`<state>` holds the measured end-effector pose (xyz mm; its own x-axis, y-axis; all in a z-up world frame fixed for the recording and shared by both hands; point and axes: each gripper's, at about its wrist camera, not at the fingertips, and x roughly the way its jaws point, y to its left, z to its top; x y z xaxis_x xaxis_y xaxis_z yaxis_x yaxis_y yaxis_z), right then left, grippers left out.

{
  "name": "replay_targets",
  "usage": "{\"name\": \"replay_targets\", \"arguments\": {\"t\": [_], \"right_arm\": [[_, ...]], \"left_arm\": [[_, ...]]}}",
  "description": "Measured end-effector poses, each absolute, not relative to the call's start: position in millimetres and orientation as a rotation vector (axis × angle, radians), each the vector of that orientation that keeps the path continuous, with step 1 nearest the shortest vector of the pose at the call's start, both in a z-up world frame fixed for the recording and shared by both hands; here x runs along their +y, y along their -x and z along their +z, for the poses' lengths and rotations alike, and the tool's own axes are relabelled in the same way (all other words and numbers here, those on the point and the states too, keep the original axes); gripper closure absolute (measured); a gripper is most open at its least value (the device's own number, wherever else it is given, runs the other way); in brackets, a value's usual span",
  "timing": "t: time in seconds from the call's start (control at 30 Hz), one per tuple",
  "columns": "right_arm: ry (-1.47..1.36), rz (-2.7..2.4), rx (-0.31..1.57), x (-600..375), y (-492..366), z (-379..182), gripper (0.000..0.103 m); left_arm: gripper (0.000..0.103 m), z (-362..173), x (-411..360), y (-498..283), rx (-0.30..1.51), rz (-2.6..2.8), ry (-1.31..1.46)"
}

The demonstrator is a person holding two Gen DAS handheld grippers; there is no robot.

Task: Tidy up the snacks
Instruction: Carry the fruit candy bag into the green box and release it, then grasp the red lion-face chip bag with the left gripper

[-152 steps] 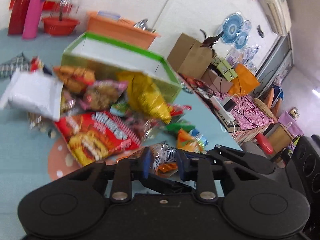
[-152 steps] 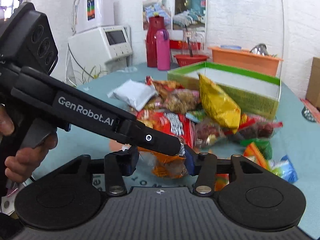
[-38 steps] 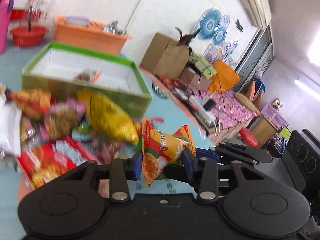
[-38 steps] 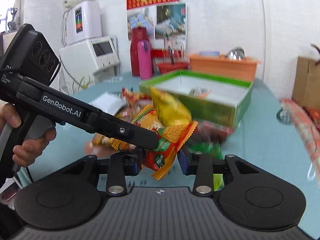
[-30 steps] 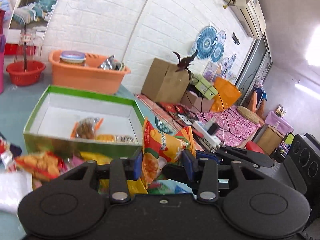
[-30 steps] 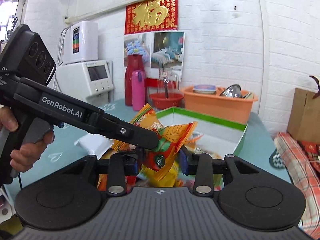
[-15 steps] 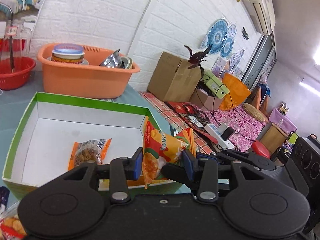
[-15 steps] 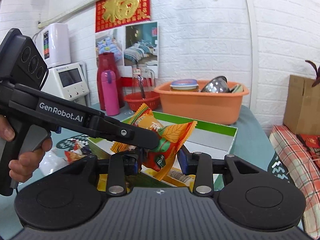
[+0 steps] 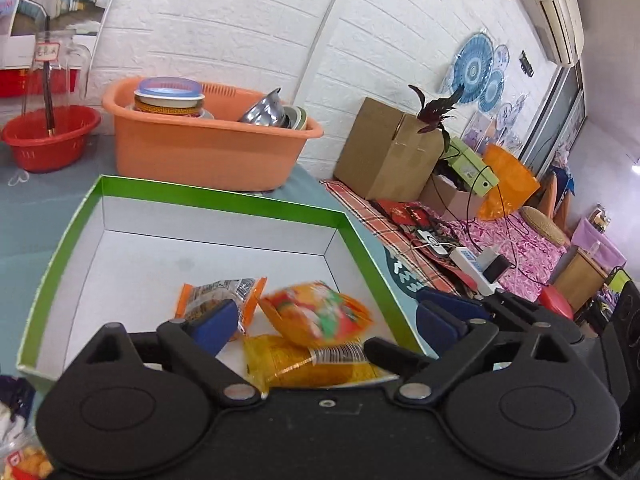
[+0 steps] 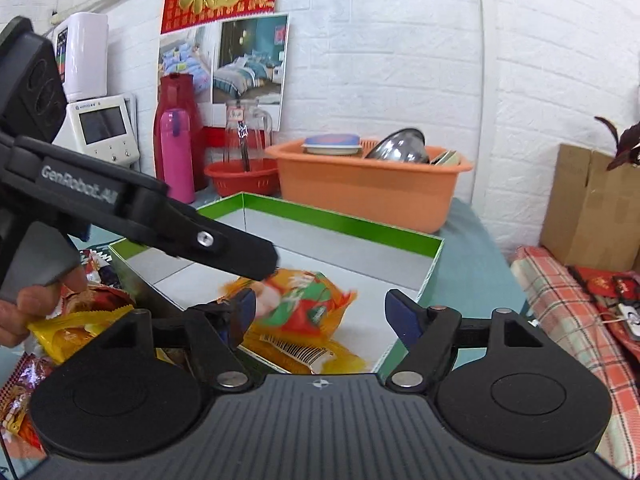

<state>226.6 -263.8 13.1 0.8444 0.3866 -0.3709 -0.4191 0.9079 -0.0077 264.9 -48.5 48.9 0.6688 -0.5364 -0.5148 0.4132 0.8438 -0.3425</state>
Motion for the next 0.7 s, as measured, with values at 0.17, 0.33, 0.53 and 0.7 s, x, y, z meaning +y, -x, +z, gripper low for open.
{"name": "replay_targets", "arguments": {"t": [0.17, 0.33, 0.53, 0.7], "right_arm": [[0.026, 0.393, 0.313, -277.6, -190.7, 47.6, 0.0], [0.042, 0.387, 0.238, -280.1, -139.3, 80.5, 0.0], [0.038, 0.464, 0.197, -276.3, -93.3, 98.1, 0.0], [0.065, 0.528, 0.193, -263.2, -78.7, 88.9, 0.0]], "left_arm": [[0.0, 72.4, -34.0, -223.1, 0.618, -0.529, 0.228], [0.0, 93.7, -20.7, -171.5, 0.583, -0.492, 0.183], [0.0, 103.4, 1.6, -124.5, 0.571, -0.471, 0.201], [0.0, 91.0, 18.6, -96.9, 0.578, -0.421, 0.192]]}}
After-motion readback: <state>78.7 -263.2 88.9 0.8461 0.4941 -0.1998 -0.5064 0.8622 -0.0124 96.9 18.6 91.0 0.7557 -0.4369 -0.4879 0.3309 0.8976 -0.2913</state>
